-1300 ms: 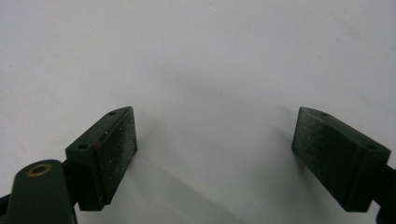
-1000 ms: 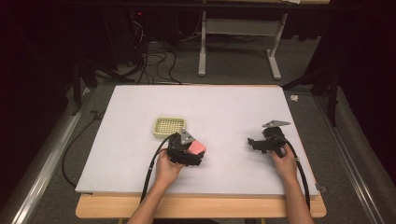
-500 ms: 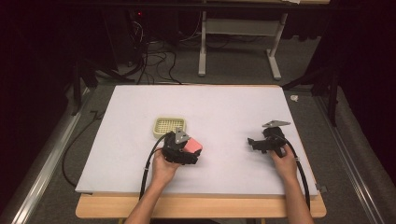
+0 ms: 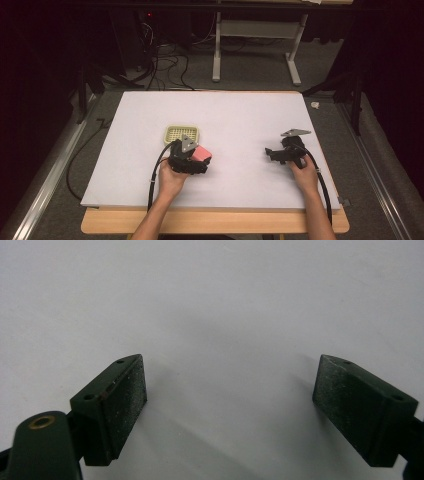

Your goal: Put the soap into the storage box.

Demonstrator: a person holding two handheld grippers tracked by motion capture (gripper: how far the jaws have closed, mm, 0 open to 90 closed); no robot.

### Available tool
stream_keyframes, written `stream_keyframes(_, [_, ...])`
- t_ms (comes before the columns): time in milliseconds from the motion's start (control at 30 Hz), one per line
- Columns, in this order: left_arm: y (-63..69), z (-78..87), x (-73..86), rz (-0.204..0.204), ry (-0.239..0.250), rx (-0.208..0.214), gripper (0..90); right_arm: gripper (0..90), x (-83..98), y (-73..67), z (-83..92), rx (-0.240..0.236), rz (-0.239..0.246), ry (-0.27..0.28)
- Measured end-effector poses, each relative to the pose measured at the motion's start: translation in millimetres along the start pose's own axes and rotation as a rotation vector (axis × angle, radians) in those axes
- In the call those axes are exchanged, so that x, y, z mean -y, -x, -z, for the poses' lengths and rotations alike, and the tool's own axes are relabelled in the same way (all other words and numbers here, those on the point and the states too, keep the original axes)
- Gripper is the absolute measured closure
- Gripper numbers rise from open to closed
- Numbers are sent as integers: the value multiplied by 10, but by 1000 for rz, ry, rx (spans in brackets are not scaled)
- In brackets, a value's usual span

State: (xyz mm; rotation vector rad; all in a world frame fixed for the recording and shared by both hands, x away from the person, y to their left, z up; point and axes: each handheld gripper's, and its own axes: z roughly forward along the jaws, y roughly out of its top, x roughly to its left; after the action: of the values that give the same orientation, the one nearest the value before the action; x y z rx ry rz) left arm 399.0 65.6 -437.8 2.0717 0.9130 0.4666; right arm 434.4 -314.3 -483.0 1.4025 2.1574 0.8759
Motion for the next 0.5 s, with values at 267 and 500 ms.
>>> stream_keyframes(267, [-72,76,-27,17,17,-21,139,145,0,0,0,-1,0,0])
stream_keyframes(500, [-146,103,-25,36,22,-37,139,145,0,-1,0,-1,0,0])
